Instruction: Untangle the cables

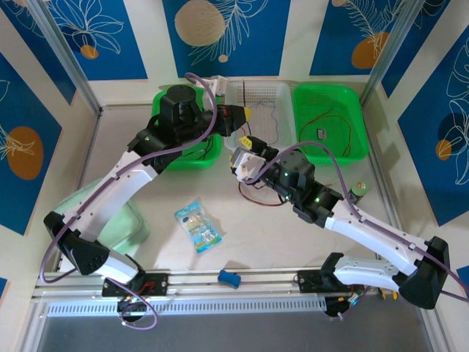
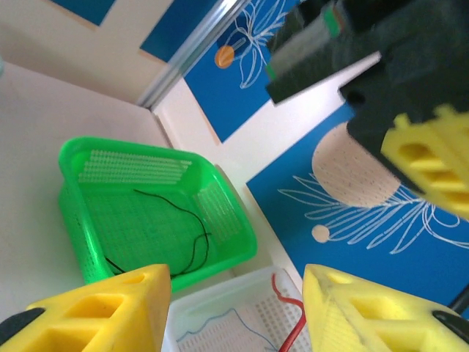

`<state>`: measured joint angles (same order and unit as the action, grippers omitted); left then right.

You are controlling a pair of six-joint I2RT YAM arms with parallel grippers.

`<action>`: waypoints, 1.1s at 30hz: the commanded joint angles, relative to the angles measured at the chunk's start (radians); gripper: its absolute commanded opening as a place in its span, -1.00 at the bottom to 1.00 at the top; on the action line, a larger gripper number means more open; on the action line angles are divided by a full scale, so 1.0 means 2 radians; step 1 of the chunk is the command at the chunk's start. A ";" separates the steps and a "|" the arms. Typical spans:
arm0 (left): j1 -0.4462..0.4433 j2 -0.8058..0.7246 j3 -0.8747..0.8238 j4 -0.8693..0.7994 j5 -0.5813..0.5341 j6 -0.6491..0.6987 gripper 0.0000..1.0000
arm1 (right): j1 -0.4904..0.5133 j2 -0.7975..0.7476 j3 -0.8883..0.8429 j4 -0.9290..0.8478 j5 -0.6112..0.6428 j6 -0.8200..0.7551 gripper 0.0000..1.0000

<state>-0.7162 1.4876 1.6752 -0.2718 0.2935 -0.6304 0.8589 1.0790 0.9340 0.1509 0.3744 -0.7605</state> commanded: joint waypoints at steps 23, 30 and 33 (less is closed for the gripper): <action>-0.020 0.014 0.068 -0.031 -0.003 0.008 -1.00 | -0.088 -0.007 0.040 -0.133 -0.042 0.016 -0.08; -0.028 0.034 0.098 -0.042 0.002 0.009 -1.00 | -0.117 -0.018 0.045 -0.148 -0.108 0.027 -0.18; -0.032 0.040 0.106 -0.046 -0.001 0.010 -1.00 | -0.129 -0.027 0.047 -0.147 -0.153 0.045 -0.20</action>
<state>-0.7647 1.5581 1.8446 -0.3477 0.2802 -0.6262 0.6182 1.0641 0.9874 -0.1291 0.1879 -0.7193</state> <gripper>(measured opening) 0.065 0.402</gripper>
